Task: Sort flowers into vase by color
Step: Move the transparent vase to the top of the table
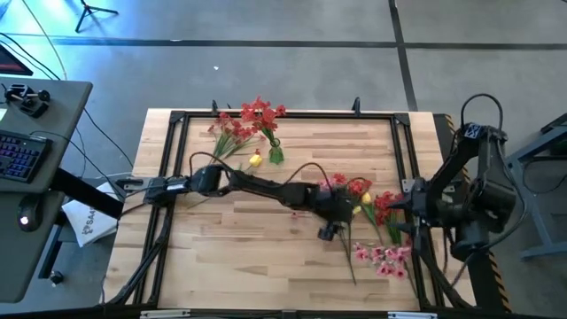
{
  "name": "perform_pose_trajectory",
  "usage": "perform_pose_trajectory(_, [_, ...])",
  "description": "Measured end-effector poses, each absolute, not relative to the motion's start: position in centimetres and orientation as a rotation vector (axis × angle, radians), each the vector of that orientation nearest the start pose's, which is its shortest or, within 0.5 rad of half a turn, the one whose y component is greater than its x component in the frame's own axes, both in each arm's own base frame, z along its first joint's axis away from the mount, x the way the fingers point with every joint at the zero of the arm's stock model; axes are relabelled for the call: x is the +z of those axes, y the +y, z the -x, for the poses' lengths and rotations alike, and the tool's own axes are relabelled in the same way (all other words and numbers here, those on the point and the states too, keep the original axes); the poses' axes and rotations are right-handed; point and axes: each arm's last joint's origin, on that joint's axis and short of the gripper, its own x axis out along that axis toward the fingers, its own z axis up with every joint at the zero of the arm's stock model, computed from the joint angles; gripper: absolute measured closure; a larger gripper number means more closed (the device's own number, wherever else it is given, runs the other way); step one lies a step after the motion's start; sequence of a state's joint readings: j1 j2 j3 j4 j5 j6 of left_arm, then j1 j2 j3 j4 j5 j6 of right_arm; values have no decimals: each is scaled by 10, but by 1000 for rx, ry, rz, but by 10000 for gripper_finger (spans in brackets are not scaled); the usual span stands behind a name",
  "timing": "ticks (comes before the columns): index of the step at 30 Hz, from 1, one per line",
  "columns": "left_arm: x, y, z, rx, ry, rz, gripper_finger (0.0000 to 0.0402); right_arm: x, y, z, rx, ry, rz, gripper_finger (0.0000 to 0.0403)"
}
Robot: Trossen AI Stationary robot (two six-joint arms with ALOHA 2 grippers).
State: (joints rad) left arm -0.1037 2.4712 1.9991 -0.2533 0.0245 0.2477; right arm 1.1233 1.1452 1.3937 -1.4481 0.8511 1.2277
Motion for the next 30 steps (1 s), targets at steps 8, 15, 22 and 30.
perform_pose_trajectory(8, [177,-64,-467,-14,421,-304,154,362,137,-96,-335,1021,-452,195])
perform_pose_trajectory(15, [213,-78,-417,47,222,-289,154,335,162,-112,-425,1475,-496,195])
perform_pose_trajectory(22, [217,-89,-405,46,207,-306,154,312,195,-124,-440,1598,-492,195])
perform_pose_trajectory(30, [214,-100,-402,42,222,-341,154,275,246,-129,-359,1590,-415,195])
